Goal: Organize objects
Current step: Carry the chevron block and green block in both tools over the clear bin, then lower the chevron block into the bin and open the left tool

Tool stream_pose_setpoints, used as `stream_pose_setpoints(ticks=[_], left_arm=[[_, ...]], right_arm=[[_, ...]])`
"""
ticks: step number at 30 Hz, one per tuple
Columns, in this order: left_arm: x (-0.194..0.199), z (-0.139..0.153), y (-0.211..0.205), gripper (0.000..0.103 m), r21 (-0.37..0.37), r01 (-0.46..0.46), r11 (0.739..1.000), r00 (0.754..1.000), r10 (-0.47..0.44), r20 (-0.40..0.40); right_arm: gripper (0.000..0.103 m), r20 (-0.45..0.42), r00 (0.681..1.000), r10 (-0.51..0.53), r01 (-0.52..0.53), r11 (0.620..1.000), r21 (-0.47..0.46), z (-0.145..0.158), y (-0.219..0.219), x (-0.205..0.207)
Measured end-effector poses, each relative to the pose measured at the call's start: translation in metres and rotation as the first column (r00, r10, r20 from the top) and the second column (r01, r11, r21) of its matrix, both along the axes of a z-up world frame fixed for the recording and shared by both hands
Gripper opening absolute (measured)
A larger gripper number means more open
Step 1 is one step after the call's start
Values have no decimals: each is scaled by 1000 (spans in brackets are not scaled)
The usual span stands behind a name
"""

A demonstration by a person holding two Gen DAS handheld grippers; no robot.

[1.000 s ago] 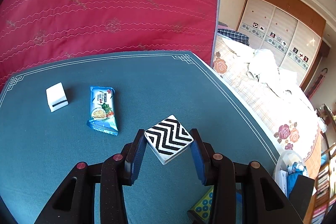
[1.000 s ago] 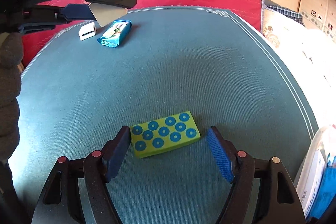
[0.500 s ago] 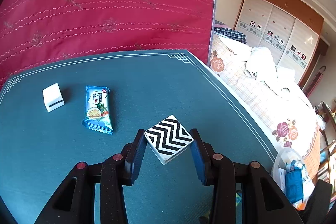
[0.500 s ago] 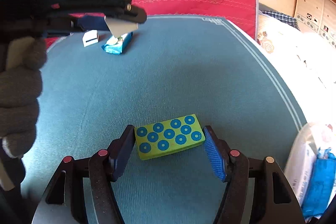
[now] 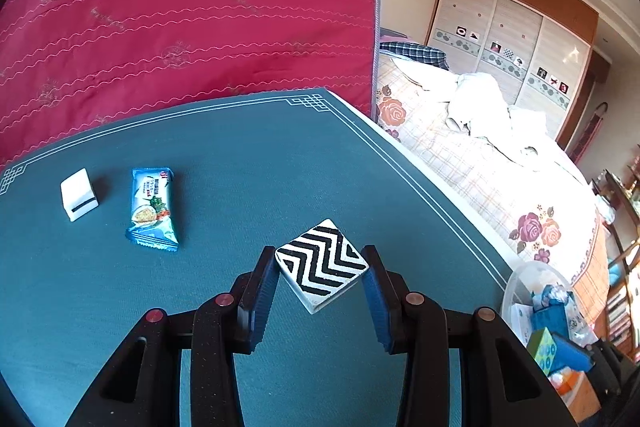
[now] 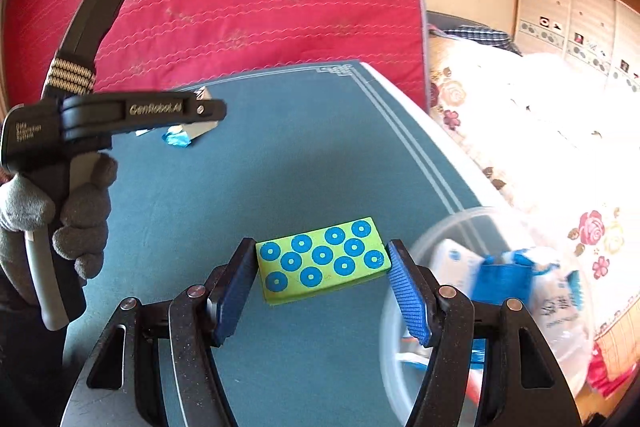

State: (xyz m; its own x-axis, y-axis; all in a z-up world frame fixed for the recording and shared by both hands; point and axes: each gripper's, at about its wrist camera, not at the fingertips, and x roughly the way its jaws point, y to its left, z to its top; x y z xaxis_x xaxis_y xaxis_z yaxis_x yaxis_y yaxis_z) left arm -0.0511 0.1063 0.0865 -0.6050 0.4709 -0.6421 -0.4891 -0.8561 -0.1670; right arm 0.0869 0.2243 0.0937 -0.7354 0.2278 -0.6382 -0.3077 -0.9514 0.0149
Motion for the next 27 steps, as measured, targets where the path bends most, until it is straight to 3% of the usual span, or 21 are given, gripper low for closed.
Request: stream_pose_setpoints(ticks=[14, 27], left_arm=[[56, -3, 62, 45, -27, 191, 981, 981, -192, -15], [108, -16, 110, 45, -18, 407, 913, 914, -407, -4]], right_arm=[[66, -13, 980, -198, 198, 980, 31, 15, 60, 62], [66, -29, 956, -291, 292, 956, 24, 15, 90, 83]])
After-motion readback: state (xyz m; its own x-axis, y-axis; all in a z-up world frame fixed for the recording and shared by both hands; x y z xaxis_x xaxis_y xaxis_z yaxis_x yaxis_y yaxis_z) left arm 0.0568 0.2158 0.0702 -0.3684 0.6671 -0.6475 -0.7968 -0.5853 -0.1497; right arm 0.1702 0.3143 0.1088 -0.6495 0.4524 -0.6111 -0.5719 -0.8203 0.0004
